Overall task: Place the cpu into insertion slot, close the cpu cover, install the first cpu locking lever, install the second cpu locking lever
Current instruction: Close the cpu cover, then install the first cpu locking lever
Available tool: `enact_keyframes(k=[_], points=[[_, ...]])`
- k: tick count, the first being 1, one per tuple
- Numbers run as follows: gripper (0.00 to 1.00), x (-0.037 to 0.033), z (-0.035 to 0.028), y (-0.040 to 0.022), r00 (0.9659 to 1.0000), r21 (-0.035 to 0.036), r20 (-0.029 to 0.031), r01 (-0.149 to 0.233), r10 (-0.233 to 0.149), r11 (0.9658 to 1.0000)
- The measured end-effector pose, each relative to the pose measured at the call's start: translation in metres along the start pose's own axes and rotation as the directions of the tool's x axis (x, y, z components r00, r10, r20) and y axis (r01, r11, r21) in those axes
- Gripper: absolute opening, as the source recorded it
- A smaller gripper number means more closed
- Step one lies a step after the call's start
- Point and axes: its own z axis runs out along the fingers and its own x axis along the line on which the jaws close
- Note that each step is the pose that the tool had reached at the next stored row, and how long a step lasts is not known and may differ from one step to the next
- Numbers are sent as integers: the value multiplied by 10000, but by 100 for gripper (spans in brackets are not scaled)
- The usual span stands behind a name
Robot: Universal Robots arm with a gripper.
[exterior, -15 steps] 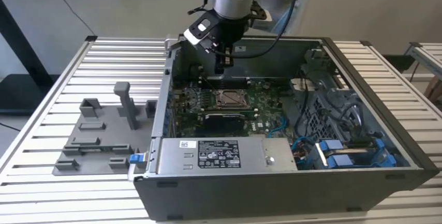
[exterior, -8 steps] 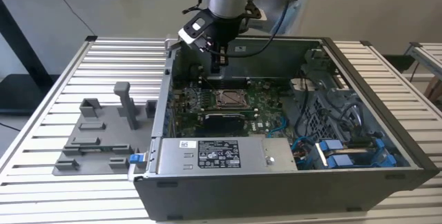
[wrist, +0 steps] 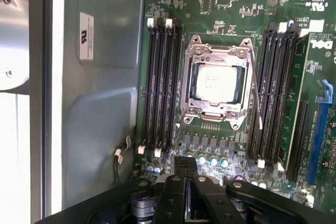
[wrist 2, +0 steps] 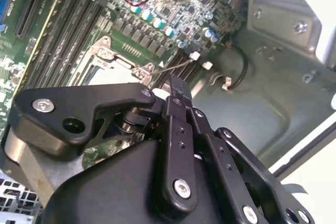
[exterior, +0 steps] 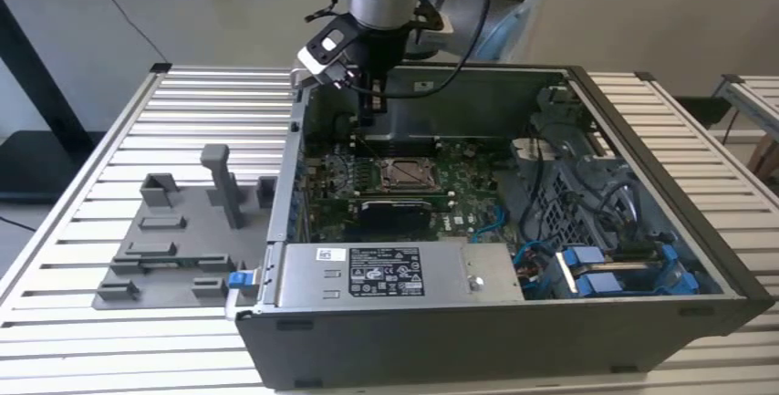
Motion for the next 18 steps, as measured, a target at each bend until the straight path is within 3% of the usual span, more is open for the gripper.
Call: enact_keyframes(k=[12, 18], points=[[11, 42, 14, -135, 9998, 37, 12, 214, -214, 9998], [11, 44, 16, -149, 9963, 146, 43, 859, -859, 9962]])
